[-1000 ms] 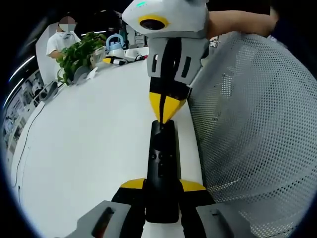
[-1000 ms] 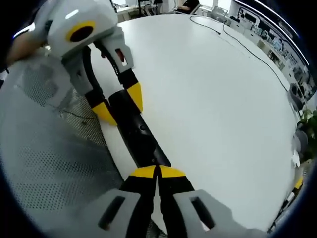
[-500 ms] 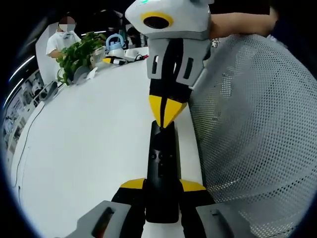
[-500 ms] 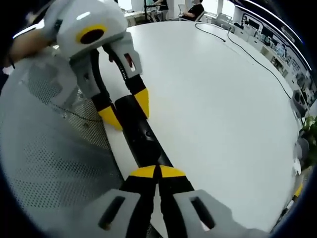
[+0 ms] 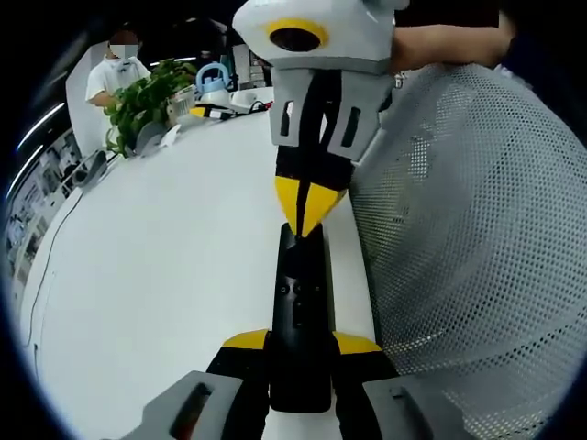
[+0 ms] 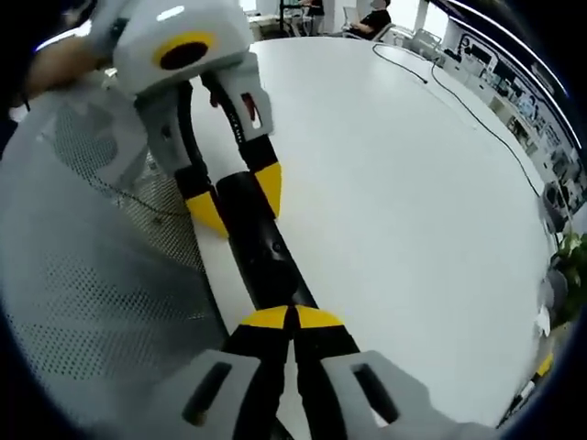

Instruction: Press the specified remote control buttons in sequence, fully releasing each button before pressing the next.

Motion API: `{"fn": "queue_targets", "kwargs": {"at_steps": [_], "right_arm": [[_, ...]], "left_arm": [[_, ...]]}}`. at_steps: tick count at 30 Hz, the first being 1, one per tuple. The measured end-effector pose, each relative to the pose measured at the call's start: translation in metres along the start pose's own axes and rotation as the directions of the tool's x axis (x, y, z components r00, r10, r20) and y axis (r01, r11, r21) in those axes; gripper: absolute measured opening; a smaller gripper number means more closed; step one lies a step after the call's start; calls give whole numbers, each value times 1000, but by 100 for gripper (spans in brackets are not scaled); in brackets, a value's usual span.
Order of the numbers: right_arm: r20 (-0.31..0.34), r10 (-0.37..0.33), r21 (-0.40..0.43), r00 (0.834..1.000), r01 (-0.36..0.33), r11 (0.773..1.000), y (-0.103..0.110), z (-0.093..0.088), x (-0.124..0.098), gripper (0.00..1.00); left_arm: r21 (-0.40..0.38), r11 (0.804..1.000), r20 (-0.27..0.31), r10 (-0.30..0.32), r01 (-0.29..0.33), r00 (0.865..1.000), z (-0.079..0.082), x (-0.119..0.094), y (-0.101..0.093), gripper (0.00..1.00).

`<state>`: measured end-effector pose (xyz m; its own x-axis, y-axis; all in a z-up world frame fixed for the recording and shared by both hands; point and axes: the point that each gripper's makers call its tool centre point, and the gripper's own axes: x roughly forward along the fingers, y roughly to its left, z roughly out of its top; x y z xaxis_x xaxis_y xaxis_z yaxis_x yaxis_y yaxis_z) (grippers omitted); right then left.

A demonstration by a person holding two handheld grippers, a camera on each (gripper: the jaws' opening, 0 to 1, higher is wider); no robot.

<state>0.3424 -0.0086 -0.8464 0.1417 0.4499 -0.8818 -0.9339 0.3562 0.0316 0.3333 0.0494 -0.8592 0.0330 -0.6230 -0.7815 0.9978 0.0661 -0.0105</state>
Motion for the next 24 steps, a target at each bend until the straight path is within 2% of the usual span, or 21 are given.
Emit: {"fn": "queue_targets", "kwargs": {"at_steps": [5,8,9,21,24], "right_arm": [[19,11,-28,1000,-11,1000,6,10,5,0],[-25,26,-42,999,-27,999,9,2,9,0],[-14,20,-73,1000,-21,997,8,4,7,0],[-24,21,-61,999,-22,998,8,5,9,0],[-11,22,-29,1000,-22,999,7,5,8,0]], "left_arm": [[1,1000,-1,-1,1,1000,0,0,0,25],[1,1000,-2,-1,1,1000,0,0,0,25],[1,1000,-2,-1,1,1000,0,0,0,25],[4,1000,-2,-4,4,1000,0,0,0,25],[3,1000,-2,-3,3,1000,0,0,0,25]]}}
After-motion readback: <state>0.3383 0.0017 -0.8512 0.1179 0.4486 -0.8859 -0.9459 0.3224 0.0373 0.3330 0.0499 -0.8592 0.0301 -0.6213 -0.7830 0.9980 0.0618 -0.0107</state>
